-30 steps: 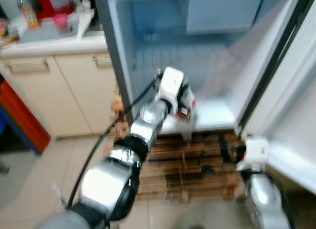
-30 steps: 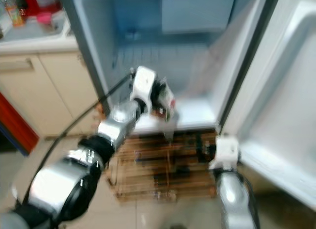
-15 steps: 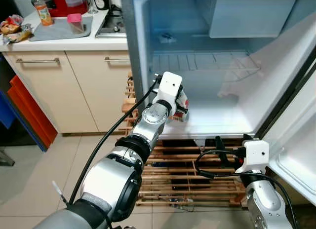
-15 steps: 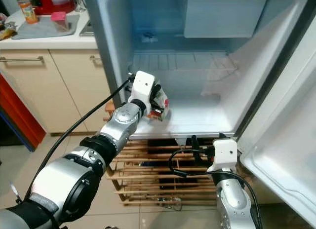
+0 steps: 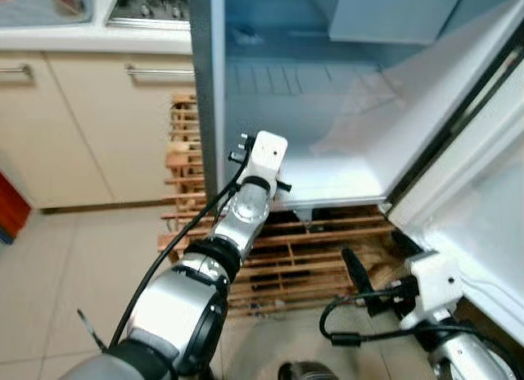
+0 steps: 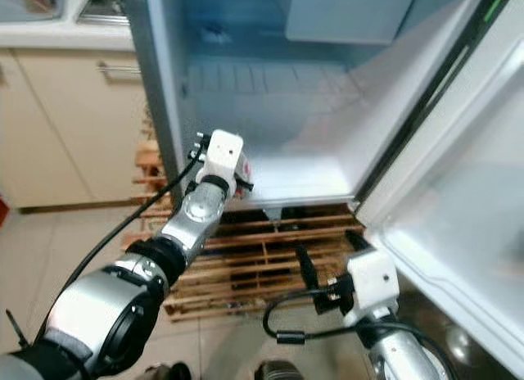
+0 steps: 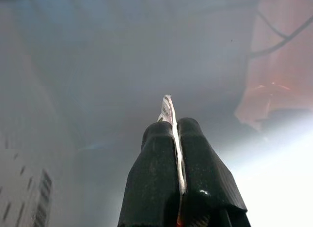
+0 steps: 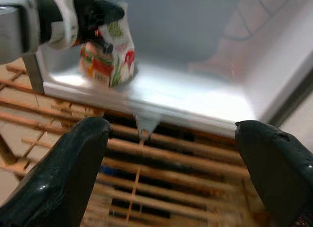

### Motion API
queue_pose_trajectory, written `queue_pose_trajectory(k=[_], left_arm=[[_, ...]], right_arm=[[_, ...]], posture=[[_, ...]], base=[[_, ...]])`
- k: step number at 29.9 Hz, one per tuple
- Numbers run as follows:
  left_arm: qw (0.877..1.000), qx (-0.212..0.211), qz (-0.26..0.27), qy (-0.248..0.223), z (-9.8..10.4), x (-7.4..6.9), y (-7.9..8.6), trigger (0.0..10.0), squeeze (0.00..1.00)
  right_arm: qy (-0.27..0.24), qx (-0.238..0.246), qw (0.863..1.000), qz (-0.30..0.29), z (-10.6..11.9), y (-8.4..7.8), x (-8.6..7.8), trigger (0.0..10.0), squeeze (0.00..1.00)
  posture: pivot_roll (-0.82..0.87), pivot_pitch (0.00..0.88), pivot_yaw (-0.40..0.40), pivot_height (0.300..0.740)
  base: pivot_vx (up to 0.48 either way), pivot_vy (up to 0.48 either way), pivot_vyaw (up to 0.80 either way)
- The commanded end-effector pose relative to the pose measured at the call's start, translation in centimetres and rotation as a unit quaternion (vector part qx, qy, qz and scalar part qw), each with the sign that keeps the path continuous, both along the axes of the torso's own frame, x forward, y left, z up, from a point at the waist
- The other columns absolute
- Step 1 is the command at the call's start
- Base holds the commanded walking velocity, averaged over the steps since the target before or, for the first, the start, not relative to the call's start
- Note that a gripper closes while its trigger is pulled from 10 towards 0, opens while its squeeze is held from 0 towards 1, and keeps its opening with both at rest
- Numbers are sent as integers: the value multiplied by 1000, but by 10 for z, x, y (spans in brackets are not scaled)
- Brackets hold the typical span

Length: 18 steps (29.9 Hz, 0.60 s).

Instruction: Restocking fridge

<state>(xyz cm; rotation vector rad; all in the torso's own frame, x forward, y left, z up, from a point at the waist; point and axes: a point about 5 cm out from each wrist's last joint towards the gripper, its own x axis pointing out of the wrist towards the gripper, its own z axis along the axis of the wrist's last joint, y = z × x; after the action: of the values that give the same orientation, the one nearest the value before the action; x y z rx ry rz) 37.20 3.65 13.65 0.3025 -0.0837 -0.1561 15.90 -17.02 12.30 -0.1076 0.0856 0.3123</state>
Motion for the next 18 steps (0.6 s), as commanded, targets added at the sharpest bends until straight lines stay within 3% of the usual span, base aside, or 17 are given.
queue_pose_trajectory(k=[1, 2, 4, 8, 11, 15, 18], left_arm=[[1000, 17, 5, -6, 1, 0, -2, 10000, 0], [1000, 17, 5, -6, 1, 0, -2, 10000, 0], [997, 38, 15, -70, 22, 5, -5, 10000, 1000], [989, 66, 46, -123, 39, 10, -1, 10000, 1000], [984, 64, 82, -144, 49, 14, 8, 10000, 1000], [981, 54, 119, -143, 51, 17, 20, 10000, 1000], [982, 24, 146, -121, 45, 17, 28, 10000, 1000]], right_arm=[[0, -3, 1000, -5, 6, -3, -2, 10000, 39], [0, -3, 1000, -5, 6, -3, -2, 10000, 39], [13, 0, 1000, -12, 10, -1, -10, 10000, 39], [21, 2, 1000, -17, 13, 0, -14, 10000, 43], [26, 3, 999, -19, 13, 0, -15, 10000, 43], [31, 3, 999, -20, 14, 1, -14, 10000, 43], [35, 3, 999, -20, 13, 2, -12, 10000, 43]], posture=[[-491, 245, -98, 740], [-491, 245, -98, 740], [-503, 267, -110, 740], [-502, 279, -113, 740], [-499, 280, -114, 740], [-491, 279, -115, 740], [-481, 276, -114, 740]], base=[[0, 0, 0], [0, 0, 0], [0, 0, 0], [0, 0, 0], [0, 0, 0], [0, 0, 0], [0, 0, 0]])
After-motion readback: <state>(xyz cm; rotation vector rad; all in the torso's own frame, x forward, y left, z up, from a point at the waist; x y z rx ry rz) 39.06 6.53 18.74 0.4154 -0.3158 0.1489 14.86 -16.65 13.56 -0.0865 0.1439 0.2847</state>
